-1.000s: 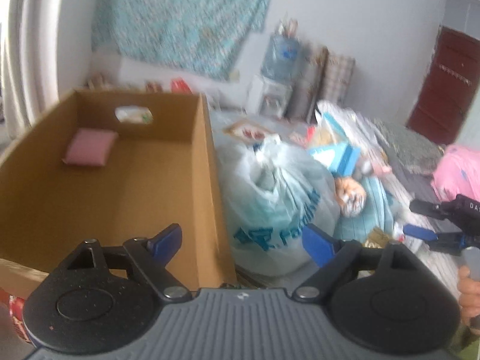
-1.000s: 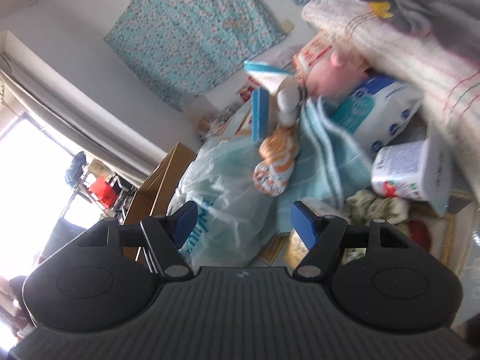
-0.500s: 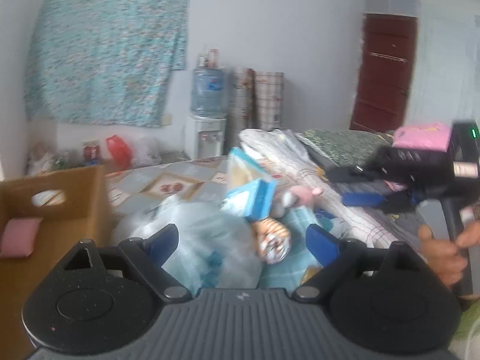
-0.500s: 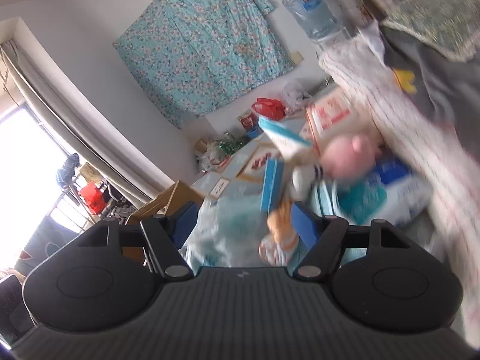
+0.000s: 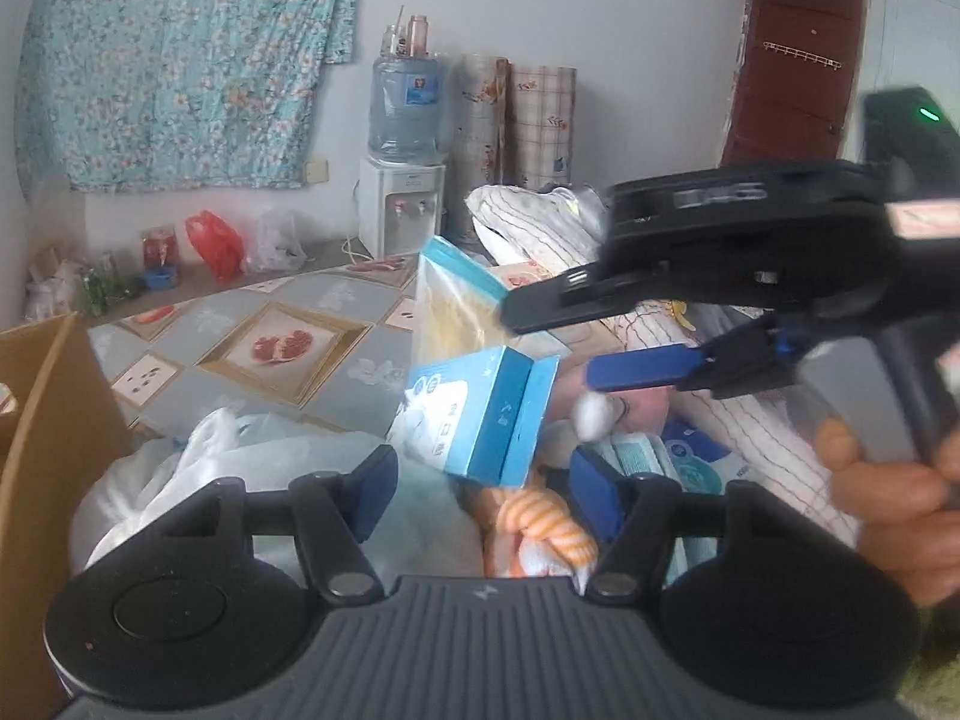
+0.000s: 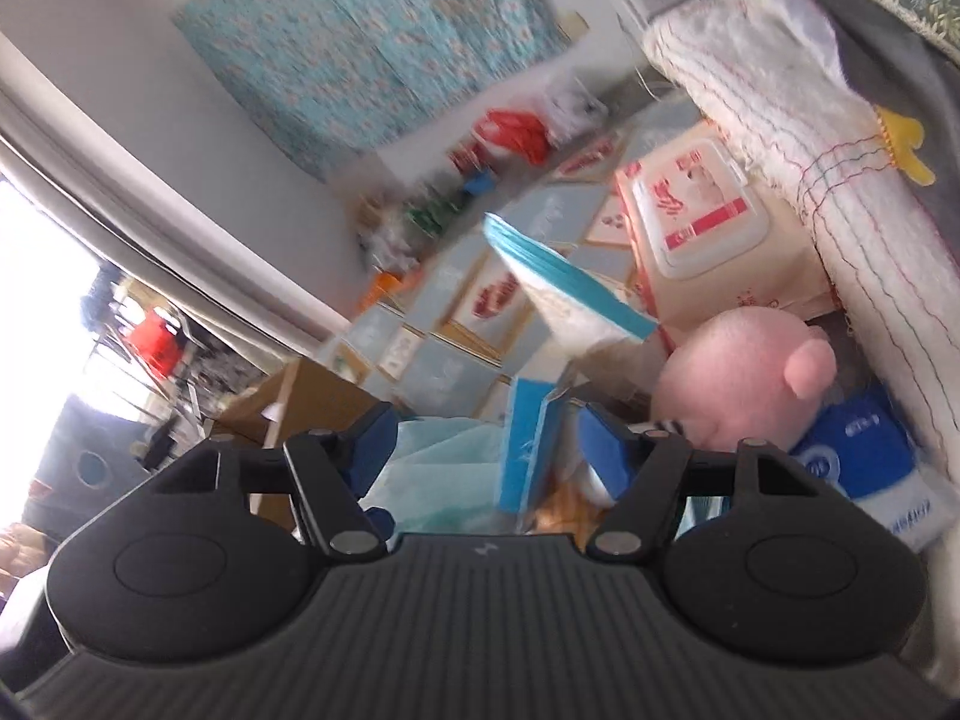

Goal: Organize soft objects
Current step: 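Reach the right tool to the blue-and-white bandage box and grasp it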

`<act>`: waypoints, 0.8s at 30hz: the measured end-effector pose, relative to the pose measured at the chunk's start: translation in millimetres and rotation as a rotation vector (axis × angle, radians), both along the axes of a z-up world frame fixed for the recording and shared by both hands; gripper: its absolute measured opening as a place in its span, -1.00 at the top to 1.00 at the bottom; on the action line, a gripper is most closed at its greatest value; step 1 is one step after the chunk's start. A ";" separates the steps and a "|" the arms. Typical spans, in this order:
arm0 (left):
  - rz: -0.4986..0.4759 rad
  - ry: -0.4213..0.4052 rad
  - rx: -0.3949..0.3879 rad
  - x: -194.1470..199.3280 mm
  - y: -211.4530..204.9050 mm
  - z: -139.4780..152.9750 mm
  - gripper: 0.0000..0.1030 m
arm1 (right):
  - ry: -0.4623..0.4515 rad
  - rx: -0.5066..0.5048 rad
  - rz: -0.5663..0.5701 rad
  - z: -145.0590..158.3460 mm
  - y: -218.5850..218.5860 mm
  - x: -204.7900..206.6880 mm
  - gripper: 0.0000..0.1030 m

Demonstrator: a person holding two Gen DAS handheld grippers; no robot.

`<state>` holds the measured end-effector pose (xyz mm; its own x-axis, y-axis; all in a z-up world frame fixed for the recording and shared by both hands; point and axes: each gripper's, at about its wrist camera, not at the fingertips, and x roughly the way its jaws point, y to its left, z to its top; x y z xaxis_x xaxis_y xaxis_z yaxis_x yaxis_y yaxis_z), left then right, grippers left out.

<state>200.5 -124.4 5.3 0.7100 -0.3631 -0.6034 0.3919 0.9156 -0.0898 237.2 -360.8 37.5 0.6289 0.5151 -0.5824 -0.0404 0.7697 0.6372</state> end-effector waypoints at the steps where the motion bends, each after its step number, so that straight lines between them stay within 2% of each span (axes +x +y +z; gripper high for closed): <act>1: 0.000 -0.001 0.010 3.8 -2.9 -1.5 -0.22 | 0.016 -0.018 0.000 -2.1 2.0 7.1 -0.19; 9: -0.003 0.034 0.020 34.6 -15.5 -17.6 -0.01 | 0.139 -0.106 0.045 -23.6 21.5 53.5 0.00; 11: -0.005 0.043 0.026 39.2 -19.1 -21.7 0.15 | 0.167 -0.123 0.052 -29.7 26.4 61.6 0.11; 12: -0.005 0.050 0.028 40.9 -19.7 -23.6 0.20 | 0.178 -0.127 0.054 -33.1 28.5 65.0 0.24; 13: -0.004 0.059 0.027 42.6 -20.1 -25.1 0.25 | 0.185 -0.123 0.062 -36.8 29.9 67.6 0.50; 14: -0.004 0.066 0.023 43.0 -19.5 -26.4 0.25 | 0.189 -0.113 0.071 -39.2 30.7 68.8 0.52; 16: -0.006 0.074 0.015 41.0 -17.3 -27.1 0.25 | 0.181 -0.090 0.067 -40.3 29.8 67.0 0.59; 21: -0.023 0.058 -0.014 23.6 -8.6 -16.6 0.24 | 0.114 -0.058 0.035 -25.9 21.3 50.8 0.62; 24: -0.038 0.047 -0.053 6.3 0.0 -2.6 0.10 | 0.060 -0.046 0.008 -9.2 10.4 35.2 0.62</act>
